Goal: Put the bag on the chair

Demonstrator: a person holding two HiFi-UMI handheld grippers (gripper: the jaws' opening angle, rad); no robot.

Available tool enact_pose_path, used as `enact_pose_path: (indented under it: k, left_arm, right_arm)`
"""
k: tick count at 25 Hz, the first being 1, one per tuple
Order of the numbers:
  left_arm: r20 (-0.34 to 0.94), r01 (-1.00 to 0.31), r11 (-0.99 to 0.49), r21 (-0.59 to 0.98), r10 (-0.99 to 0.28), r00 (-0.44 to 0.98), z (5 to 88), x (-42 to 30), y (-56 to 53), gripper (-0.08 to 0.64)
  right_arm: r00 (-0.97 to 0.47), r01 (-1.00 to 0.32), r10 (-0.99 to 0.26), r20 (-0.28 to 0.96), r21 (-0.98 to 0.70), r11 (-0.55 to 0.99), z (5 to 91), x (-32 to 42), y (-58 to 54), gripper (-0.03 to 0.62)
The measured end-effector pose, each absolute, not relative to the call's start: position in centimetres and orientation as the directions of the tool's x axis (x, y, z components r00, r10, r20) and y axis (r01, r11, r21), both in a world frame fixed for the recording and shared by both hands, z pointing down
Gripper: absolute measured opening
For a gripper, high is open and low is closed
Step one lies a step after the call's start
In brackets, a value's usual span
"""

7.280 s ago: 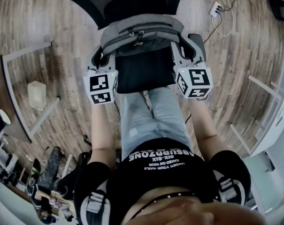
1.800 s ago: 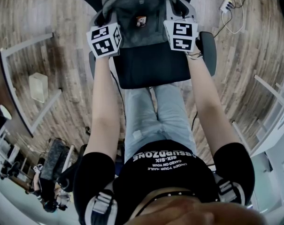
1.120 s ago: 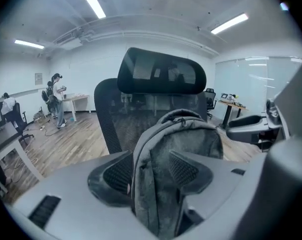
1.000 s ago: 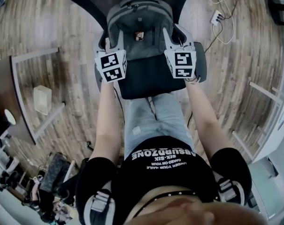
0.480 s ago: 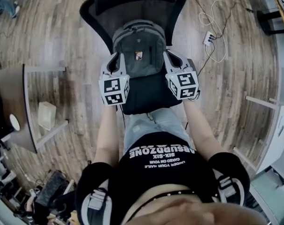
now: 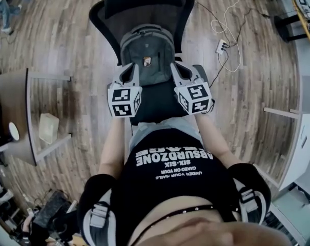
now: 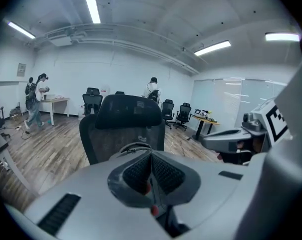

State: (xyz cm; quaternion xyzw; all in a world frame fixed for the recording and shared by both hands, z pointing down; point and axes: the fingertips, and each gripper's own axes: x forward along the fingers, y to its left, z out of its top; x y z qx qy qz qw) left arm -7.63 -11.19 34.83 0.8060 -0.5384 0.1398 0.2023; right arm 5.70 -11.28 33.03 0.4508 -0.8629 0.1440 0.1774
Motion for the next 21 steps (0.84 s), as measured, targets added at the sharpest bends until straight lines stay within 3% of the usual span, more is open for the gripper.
enact_pose_path:
  k: [21]
  left_arm:
    - [0.448, -0.887, -0.433, 0.160, -0.769, 0.456, 32.3, -4.0, -8.5, 0.021]
  right_arm:
    - [-0.606, -0.767, -0.675, 0.420, -0.086, 0.635, 31.5, 7.8, -8.6, 0.015]
